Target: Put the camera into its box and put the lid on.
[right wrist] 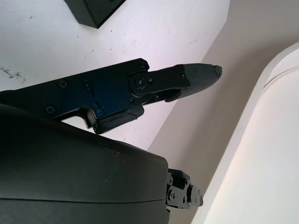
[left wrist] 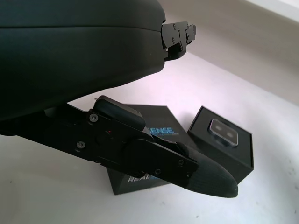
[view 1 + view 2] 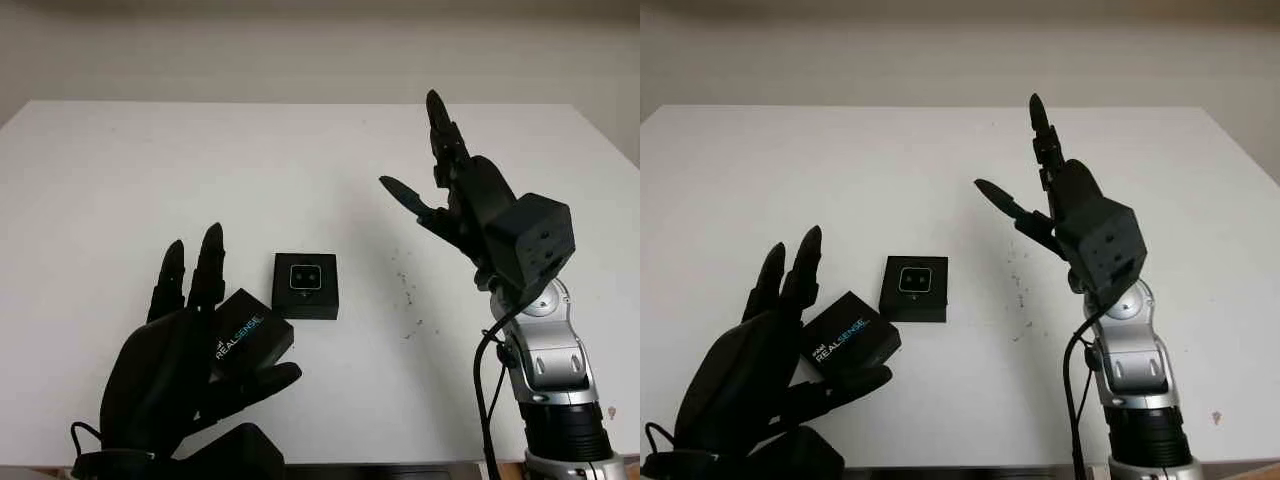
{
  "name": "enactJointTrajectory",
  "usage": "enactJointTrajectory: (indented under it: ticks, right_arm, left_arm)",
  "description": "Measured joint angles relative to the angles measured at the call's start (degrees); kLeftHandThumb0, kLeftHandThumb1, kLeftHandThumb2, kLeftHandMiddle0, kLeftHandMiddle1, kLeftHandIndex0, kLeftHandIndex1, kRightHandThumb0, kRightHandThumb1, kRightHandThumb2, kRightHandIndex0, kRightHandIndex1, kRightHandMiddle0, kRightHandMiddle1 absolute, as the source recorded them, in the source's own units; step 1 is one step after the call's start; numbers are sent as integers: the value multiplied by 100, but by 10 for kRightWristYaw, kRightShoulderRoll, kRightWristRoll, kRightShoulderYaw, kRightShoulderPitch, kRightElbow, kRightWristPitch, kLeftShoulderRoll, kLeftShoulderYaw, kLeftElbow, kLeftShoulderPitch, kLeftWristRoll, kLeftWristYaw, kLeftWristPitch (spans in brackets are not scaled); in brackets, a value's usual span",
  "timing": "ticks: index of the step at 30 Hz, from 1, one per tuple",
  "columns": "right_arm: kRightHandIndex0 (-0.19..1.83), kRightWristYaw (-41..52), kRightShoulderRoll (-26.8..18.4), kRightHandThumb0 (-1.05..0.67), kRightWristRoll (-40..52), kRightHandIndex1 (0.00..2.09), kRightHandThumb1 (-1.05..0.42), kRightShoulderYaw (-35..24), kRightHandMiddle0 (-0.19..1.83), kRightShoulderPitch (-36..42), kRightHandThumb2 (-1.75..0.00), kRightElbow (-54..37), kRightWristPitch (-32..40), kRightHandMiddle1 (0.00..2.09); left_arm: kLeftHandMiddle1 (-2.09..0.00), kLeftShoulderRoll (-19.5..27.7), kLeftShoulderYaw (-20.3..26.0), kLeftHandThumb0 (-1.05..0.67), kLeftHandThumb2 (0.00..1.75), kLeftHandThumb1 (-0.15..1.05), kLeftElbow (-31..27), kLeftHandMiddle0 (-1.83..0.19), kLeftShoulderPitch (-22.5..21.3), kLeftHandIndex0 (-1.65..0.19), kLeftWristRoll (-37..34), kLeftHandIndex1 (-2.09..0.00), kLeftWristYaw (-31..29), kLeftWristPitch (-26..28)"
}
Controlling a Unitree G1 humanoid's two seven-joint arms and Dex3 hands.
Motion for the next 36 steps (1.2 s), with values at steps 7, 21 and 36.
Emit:
enactJointTrajectory:
  ticks: [7, 21, 36]
  right_arm:
    - [-19, -5, 1, -72, 3, 1, -105, 0, -18, 0, -21, -1, -1, 5]
    - [-19, -13, 10, -72, 5, 3, -105, 1, -16, 2, -18, -3, 4, 6]
    - [-19, -24, 13, -68, 14, 3, -105, 1, -15, 10, -16, -5, 4, 6]
  left_arm:
    - [-6, 11, 13, -85, 4, 94, 62, 11, -25, 16, -9, -5, 33, -18]
    - [-7, 36, 19, -72, 5, 87, 134, 1, -73, 10, -10, -7, 23, -5]
    - [-87, 44, 15, -49, 6, 84, 134, -13, -87, -21, -11, -13, -4, 16]
